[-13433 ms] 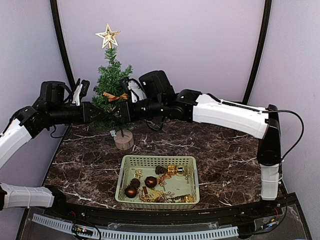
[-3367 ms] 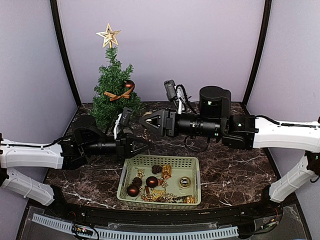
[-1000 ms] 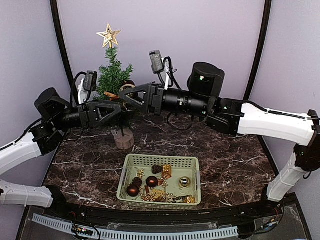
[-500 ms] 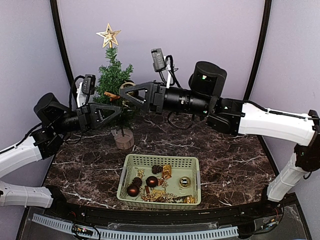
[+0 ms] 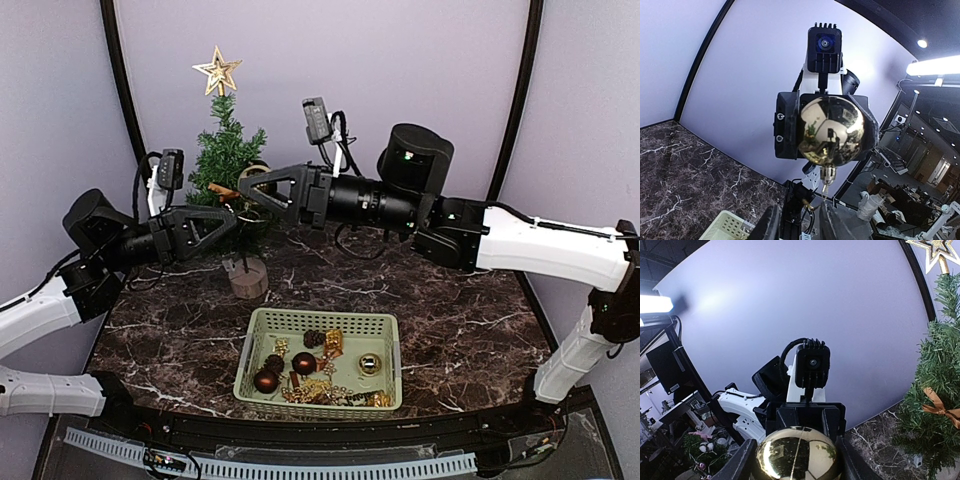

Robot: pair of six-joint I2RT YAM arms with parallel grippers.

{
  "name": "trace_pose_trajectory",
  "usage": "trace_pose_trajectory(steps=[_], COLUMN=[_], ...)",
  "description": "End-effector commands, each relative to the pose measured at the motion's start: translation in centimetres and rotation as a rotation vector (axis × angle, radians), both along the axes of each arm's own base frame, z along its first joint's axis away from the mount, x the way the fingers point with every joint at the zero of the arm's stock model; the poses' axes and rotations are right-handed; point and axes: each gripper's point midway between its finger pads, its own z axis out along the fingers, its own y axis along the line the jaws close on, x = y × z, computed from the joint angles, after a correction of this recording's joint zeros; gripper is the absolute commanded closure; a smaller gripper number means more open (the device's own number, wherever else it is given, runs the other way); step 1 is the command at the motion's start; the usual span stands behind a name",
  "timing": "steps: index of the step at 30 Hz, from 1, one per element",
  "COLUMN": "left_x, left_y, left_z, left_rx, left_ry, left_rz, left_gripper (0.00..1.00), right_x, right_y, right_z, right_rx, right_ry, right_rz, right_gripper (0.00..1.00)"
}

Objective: Decorate the small christmas tree
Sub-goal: Hang the ornament bell on the branch.

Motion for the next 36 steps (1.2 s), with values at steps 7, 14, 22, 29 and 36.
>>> trace_pose_trajectory(steps=[7, 14, 22, 29, 36], left_x=[0.3, -1.0, -1.5, -1.5, 1.5], left_y=[0.2, 0.4, 0.6, 0.6, 1.6], left_z=[0.5, 2.0, 2.4, 2.3, 1.2], left_rx=[-0.036, -0.080, -0.095, -0.095, -0.033], left_ry=[-0.015, -0.064, -0.084, -0.082, -0.037], left_rz=[0.013, -0.041, -0.057, -0.053, 0.154], left_gripper=[0.48, 0.48, 0.66, 0.90, 1.00], right_x=[-0.7, -0.5, -0.4, 0.0, 2.8], right_y=[-0.5, -0.4, -0.2, -0.1, 0.5], right_z=[1.7, 1.4, 1.3, 1.0, -0.3], right_rx=[0.078, 0.073, 0.070, 0.066, 0.040], right_ry=[-0.008, -0.001, 0.002, 0.005, 0.001], right_rz=[0.046, 0.039, 0.038, 0.022, -0.124], right_gripper=[0.54, 0.54, 0.54, 0.55, 0.55])
